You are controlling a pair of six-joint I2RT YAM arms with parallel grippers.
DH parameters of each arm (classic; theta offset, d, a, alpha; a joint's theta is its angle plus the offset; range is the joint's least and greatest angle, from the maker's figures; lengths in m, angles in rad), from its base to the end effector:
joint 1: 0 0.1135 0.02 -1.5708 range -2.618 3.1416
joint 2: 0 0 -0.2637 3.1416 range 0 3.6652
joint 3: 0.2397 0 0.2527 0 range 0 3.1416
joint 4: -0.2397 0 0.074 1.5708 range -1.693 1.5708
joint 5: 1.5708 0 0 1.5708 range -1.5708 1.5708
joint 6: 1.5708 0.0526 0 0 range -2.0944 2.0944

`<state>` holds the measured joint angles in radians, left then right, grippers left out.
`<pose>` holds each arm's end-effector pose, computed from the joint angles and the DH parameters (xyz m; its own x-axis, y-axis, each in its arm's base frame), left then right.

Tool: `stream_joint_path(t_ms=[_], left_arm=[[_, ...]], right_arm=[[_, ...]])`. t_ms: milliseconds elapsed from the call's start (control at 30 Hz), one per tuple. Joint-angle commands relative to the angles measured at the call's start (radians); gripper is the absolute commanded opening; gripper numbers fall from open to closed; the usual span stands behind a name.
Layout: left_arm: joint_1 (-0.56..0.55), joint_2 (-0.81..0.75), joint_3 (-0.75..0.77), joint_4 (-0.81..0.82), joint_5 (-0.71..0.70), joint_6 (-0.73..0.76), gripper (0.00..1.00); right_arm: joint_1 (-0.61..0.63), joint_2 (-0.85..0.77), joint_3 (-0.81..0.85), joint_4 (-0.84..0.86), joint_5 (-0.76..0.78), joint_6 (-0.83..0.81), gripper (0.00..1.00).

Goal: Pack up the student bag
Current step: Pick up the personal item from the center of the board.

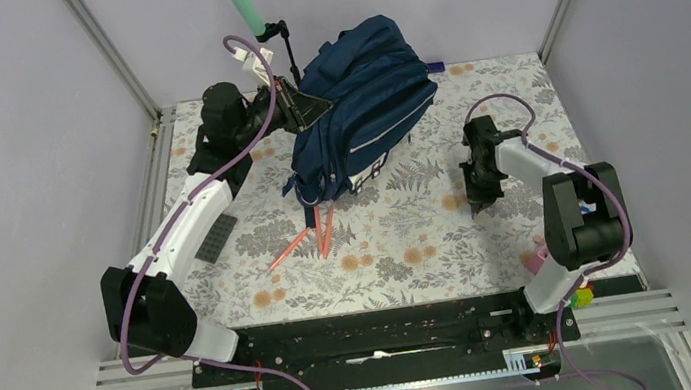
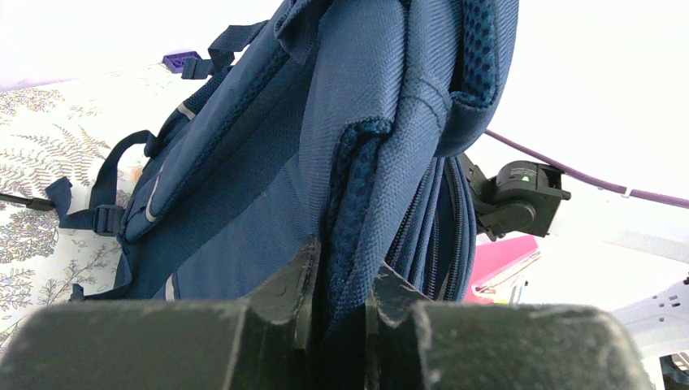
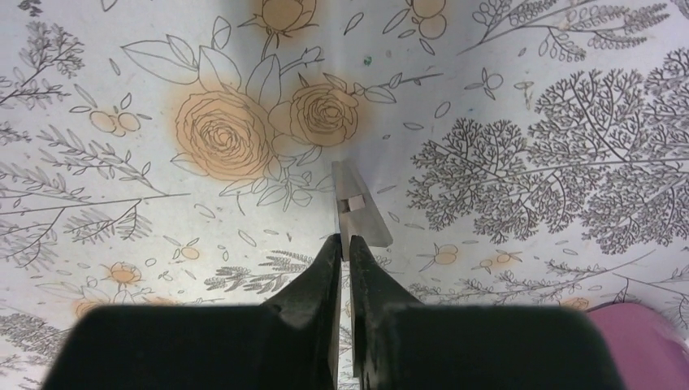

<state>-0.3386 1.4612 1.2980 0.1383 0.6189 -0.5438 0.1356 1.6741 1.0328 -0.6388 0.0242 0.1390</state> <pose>0.3294 -0.1483 0.3920 -0.4431 -0.2907 -0.8480 0.6875 0.4969 -0.5296 0.3133 0.0415 0.1557 -0.9579 0.0091 -0.2871 0.0045 0.9998 0.0167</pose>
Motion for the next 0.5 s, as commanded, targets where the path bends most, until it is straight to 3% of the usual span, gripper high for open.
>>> stream_joint_path(t_ms=[0,233,467], left_arm=[[0.013,-0.059,0.015,0.199,0.012,-0.037,0.0],[0.013,-0.062,0.01,0.199,0.013,-0.035,0.0],[0.015,-0.067,0.003,0.199,0.017,-0.03,0.0]], right_arm=[[0.009,-0.101,-0.016,-0.002,-0.009,0.026,0.03],[0.01,-0.282,0.006,-0.069,-0.041,0.068,0.0],[0.013,-0.584,0.168,-0.114,-0.17,0.167,0.0]])
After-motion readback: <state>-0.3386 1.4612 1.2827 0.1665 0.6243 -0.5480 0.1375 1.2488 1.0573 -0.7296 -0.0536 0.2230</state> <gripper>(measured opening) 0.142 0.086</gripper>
